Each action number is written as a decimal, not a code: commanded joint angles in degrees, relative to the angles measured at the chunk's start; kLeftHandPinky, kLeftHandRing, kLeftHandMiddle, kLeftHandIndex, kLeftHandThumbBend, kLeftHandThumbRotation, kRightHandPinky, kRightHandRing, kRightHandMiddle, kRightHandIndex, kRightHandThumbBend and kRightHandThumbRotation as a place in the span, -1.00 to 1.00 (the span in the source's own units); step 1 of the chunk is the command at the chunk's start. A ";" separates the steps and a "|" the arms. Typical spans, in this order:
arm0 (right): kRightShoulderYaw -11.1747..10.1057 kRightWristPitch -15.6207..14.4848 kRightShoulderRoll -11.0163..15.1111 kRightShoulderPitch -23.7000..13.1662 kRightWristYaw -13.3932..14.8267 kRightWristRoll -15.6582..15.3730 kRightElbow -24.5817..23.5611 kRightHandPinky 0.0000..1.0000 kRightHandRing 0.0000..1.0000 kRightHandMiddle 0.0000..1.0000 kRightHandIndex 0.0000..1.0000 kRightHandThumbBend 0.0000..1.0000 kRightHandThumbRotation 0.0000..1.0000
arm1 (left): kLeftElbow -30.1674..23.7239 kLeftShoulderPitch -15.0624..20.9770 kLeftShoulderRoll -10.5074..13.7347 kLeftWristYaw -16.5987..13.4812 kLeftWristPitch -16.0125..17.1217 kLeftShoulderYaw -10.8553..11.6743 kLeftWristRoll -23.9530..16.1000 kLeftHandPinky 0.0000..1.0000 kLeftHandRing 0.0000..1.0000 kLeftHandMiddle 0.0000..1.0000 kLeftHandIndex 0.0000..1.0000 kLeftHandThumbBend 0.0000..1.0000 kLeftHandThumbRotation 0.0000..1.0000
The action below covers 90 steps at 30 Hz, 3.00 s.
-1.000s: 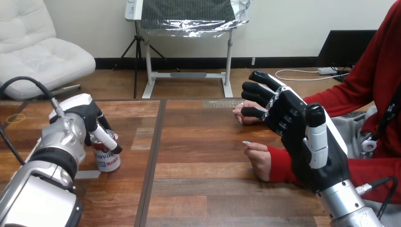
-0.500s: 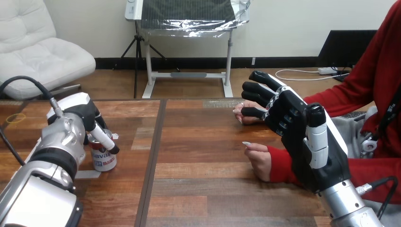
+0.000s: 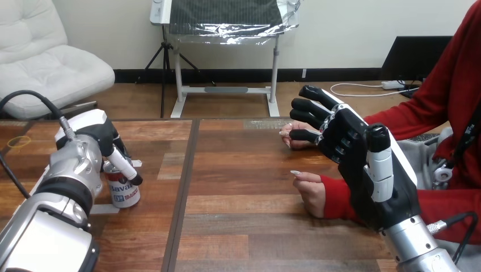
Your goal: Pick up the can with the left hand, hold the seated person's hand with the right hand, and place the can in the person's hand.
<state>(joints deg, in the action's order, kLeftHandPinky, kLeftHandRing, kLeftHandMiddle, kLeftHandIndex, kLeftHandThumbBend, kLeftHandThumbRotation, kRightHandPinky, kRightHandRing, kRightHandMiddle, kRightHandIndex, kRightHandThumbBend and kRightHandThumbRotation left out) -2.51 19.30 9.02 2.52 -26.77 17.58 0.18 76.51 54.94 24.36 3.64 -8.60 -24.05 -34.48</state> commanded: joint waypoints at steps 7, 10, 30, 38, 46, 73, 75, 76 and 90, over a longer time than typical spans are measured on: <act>-0.75 0.75 -0.13 -3.31 0.94 -0.55 0.56 0.51 0.70 0.69 0.72 0.76 1.00 | -1.35 3.92 0.99 -1.15 0.05 -0.53 -0.84 -0.35 -0.20 -0.08 -0.10 0.62 -1.00; -0.79 0.83 -0.11 -3.43 0.89 -0.65 0.80 0.51 0.70 0.69 0.72 0.76 1.00 | -1.46 3.98 1.06 -0.87 0.09 -0.39 -0.67 -0.35 -0.20 -0.08 -0.10 0.62 -1.00; -1.21 1.49 1.08 -4.98 1.04 -2.57 3.98 0.53 0.71 0.70 0.75 0.79 1.00 | -2.43 4.40 1.03 -0.87 0.32 0.81 0.61 -0.35 -0.20 -0.09 -0.10 0.64 -1.00; -1.67 3.11 1.90 -6.67 0.39 -3.77 7.02 0.58 0.71 0.70 0.77 0.81 1.00 | -3.54 4.69 0.96 -1.34 0.60 1.72 1.59 -0.34 -0.19 -0.07 -0.10 0.64 -1.00; -2.17 5.24 2.43 -8.28 2.19 -6.98 10.00 0.58 0.69 0.69 0.77 0.75 1.00 | -4.57 5.03 1.03 -1.03 0.63 2.12 1.99 -0.30 -0.14 -0.04 -0.10 0.64 -1.00; -1.37 13.99 6.56 -14.22 10.49 -19.10 20.27 0.53 0.68 0.68 0.71 0.56 1.00 | -11.86 4.37 2.33 -0.37 0.64 3.97 3.31 -0.29 -0.13 -0.03 -0.10 0.56 -1.00; -1.28 14.52 6.78 -14.72 10.83 -19.48 20.92 0.53 0.67 0.68 0.71 0.55 1.00 | -12.65 4.18 2.47 -0.37 0.83 4.23 3.44 -0.29 -0.13 -0.03 -0.10 0.56 -1.00; -1.24 14.71 6.85 -14.87 10.94 -19.58 21.14 0.53 0.67 0.68 0.71 0.54 1.00 | -12.91 4.10 2.52 -0.35 0.87 4.31 3.47 -0.29 -0.14 -0.04 -0.10 0.56 -1.00; -0.57 14.92 8.92 -17.36 14.54 -24.76 23.34 0.55 0.69 0.68 0.70 0.51 1.00 | -18.14 2.78 3.45 0.30 1.22 5.33 3.51 -0.31 -0.16 -0.06 -0.09 0.56 -1.00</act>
<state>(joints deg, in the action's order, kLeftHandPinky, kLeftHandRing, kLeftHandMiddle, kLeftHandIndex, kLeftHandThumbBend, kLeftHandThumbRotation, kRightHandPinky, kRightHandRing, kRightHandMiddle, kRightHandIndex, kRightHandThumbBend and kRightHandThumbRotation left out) -3.19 32.59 16.24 -9.32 -14.27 -4.95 23.04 63.47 54.89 25.07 4.07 -8.45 -19.57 -30.97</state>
